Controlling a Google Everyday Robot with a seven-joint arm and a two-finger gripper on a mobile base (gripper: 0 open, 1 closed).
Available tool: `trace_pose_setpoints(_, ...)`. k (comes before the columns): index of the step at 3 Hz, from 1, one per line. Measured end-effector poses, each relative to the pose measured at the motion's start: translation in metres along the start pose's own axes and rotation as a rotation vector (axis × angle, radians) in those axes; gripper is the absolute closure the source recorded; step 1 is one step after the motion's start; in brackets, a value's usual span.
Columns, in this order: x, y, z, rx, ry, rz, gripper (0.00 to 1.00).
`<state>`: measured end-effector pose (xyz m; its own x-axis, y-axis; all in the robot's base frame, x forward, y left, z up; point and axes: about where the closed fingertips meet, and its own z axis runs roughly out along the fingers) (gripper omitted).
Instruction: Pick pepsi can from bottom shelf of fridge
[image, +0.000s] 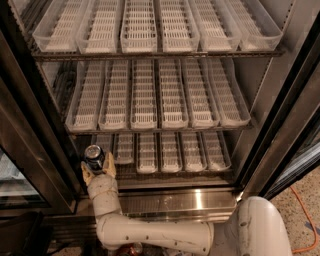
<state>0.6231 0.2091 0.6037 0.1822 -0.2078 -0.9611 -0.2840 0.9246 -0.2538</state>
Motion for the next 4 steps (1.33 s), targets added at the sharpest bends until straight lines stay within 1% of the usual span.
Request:
trace_pose_setpoints(1, 0.001, -0.004, 0.006, 0.016, 0.003, 0.032, 0.30)
trace_pose_setpoints(2, 0.005, -0.006, 0.011, 0.028, 0.013, 0.054, 0.27)
trace_pose_setpoints(3, 0.007, -0.002, 0.022, 0.032, 0.015, 0.078, 0.28)
trace_pose_setpoints(4, 0.009, 0.000, 0.025, 0.031, 0.018, 0.084, 0.28)
